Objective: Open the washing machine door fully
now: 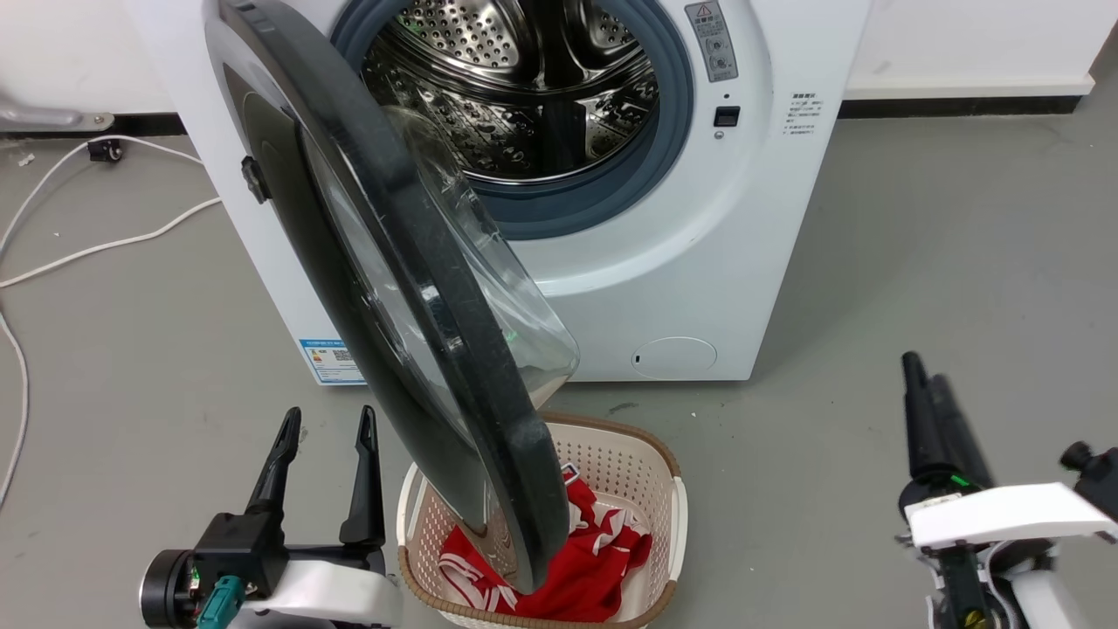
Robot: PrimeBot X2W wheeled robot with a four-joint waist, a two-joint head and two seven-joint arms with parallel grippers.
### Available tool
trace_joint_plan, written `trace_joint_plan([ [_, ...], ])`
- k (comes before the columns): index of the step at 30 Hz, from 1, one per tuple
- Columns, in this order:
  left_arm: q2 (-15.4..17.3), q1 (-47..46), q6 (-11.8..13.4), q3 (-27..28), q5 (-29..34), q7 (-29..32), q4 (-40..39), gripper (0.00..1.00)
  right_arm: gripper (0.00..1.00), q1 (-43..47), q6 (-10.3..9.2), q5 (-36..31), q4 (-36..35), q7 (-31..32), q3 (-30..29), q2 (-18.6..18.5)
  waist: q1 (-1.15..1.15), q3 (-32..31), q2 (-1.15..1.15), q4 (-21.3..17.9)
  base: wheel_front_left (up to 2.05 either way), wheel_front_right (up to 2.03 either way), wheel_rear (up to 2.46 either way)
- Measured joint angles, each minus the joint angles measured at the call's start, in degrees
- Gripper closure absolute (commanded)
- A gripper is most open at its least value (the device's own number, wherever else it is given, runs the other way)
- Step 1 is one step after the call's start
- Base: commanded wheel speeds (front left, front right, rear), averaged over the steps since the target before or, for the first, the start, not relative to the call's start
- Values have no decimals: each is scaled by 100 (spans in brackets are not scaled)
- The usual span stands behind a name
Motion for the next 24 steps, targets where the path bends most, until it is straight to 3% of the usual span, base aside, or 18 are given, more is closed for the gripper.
trace_joint_plan([
  [9,0,-36,-29,186,86,0,-36,0,0,205,1,-3960,-1054,-123,-889,359,0,34,0,-78,0,0,0],
  [14,1,-108,-52,233,135,0,-82,0,0,524,1,-5488,-1769,-116,-964,487,0,52,0,-70,0,0,0],
  [17,0,-110,-56,243,144,0,-107,0,0,758,2,-5927,-1961,-27,-907,505,0,75,0,-76,0,0,0],
  [24,0,-120,-79,237,190,0,-127,0,0,1063,2,-5731,-1766,0,-895,512,1,107,0,-93,0,0,0],
])
